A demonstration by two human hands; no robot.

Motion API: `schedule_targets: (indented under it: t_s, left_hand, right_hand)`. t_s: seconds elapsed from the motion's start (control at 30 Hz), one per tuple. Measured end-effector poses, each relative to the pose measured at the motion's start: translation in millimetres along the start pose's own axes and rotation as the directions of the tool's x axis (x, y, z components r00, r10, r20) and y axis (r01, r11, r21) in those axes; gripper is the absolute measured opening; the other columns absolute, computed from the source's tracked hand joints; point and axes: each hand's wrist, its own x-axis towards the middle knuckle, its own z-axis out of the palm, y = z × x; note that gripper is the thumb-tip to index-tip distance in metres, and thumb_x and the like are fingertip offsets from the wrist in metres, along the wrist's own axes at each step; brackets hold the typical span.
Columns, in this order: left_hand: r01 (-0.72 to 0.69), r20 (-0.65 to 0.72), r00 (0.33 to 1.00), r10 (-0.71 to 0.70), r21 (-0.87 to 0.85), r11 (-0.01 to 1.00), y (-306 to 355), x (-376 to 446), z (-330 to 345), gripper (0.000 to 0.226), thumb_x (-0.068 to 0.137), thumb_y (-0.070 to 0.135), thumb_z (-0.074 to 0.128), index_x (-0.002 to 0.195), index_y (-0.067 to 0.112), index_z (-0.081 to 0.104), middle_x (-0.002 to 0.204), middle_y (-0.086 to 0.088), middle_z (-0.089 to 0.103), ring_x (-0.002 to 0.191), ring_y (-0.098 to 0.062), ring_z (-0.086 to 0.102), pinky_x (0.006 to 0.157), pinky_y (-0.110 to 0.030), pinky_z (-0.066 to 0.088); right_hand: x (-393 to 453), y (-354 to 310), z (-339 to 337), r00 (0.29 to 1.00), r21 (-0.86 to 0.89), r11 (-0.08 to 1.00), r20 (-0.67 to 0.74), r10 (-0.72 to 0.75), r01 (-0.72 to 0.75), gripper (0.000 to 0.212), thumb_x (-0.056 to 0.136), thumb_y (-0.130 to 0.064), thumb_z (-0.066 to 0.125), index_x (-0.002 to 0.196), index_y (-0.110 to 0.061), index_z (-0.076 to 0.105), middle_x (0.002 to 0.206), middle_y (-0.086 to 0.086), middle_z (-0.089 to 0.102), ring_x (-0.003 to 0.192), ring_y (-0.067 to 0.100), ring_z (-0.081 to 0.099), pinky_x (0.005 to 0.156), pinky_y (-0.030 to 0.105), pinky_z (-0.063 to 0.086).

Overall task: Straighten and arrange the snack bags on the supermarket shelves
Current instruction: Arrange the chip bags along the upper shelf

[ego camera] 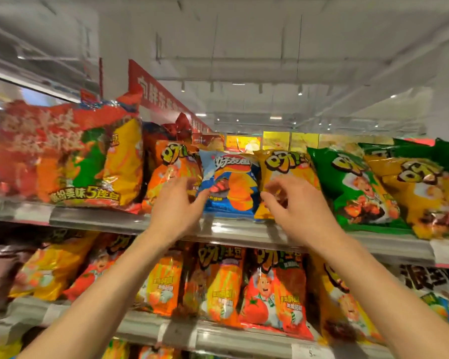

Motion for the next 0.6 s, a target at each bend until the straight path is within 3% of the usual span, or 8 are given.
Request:
schedule_targets:
  t_s: [0.07, 0.17, 0.23, 0.3, 0.4, 0.5, 0.6]
  left_hand:
    - [0.007, 0.063, 0.998, -0.013, 0.098, 0.995, -1, 8, 1, 0.049, 0.098, 0.059, 0.055, 0.119, 0.016, 0.066, 0.109, -0.006, 0.069, 0.105, -0.028, 0.066, 0.077, -0.039, 0.053]
    - [0.04, 0.148, 0.988, -0.053, 0.087, 0.995, -2, 17, 5, 0.051, 0.098, 0.063, 0.052, 0.11, 0.015, 0.068, 0.101, -0.004, 0.074, 0.094, -0.026, 0.068, 0.076, -0.042, 0.058]
    - [0.04, 0.184, 0.981, -0.057, 0.094, 0.995, -1, 23, 9, 0.053, 0.097, 0.065, 0.051, 0.097, 0.015, 0.067, 0.086, -0.003, 0.071, 0.081, -0.025, 0.066, 0.064, -0.038, 0.053]
    - [0.065, 0.199, 0.977, -0.077, 0.063, 0.996, 2, 27, 11, 0.055, 0.096, 0.065, 0.054, 0.083, 0.012, 0.061, 0.07, -0.002, 0.059, 0.066, -0.023, 0.059, 0.054, -0.034, 0.039]
    - [0.147, 0.216, 0.967, -0.134, -0.044, 0.988, 5, 29, 14, 0.056, 0.094, 0.062, 0.061, 0.073, 0.011, 0.051, 0.062, -0.002, 0.042, 0.057, -0.02, 0.043, 0.055, -0.034, 0.026]
    - [0.2, 0.242, 0.956, -0.165, -0.127, 0.972, 8, 32, 18, 0.064, 0.091, 0.067, 0.062, 0.088, 0.003, 0.068, 0.069, -0.002, 0.054, 0.062, -0.018, 0.05, 0.057, -0.032, 0.032]
    - [0.223, 0.216, 0.958, -0.19, -0.142, 0.964, 11, 30, 19, 0.071, 0.089, 0.072, 0.059, 0.127, 0.012, 0.063, 0.104, -0.001, 0.066, 0.097, -0.019, 0.062, 0.079, -0.034, 0.048]
  right_hand:
    - [18, -3, 12, 0.992, -0.228, 0.965, 0.025, -0.123, 0.126, 0.03, 0.1, -0.04, 0.056, 0.118, -0.02, 0.069, 0.114, -0.001, 0.064, 0.112, 0.021, 0.052, 0.093, 0.035, 0.041]
    - [32, 6, 24, 0.979, -0.405, 0.893, 0.13, -0.156, 0.196, 0.039, 0.1, -0.043, 0.05, 0.126, -0.021, 0.067, 0.132, 0.001, 0.06, 0.126, 0.024, 0.045, 0.101, 0.04, 0.038]
    - [32, 19, 29, 0.972, -0.436, 0.876, 0.198, -0.127, 0.204, 0.04, 0.1, -0.046, 0.047, 0.127, -0.024, 0.067, 0.137, -0.001, 0.057, 0.132, 0.024, 0.041, 0.105, 0.041, 0.034]
    - [27, 31, 31, 0.968, -0.411, 0.89, 0.221, -0.115, 0.199, 0.039, 0.102, -0.048, 0.044, 0.123, -0.027, 0.069, 0.139, -0.004, 0.056, 0.136, 0.023, 0.038, 0.106, 0.041, 0.032]
    - [22, 40, 33, 0.977, -0.342, 0.923, 0.179, -0.119, 0.175, 0.034, 0.102, -0.045, 0.049, 0.117, -0.027, 0.073, 0.139, -0.004, 0.058, 0.137, 0.023, 0.04, 0.103, 0.041, 0.032]
    - [20, 40, 34, 0.983, -0.303, 0.941, 0.148, -0.11, 0.151, 0.032, 0.1, -0.043, 0.053, 0.116, -0.025, 0.074, 0.138, -0.003, 0.06, 0.136, 0.023, 0.042, 0.105, 0.042, 0.033]
    - [18, 41, 35, 0.987, -0.247, 0.96, 0.121, -0.105, 0.132, 0.031, 0.1, -0.041, 0.055, 0.117, -0.025, 0.075, 0.138, -0.003, 0.06, 0.136, 0.022, 0.042, 0.107, 0.042, 0.032]
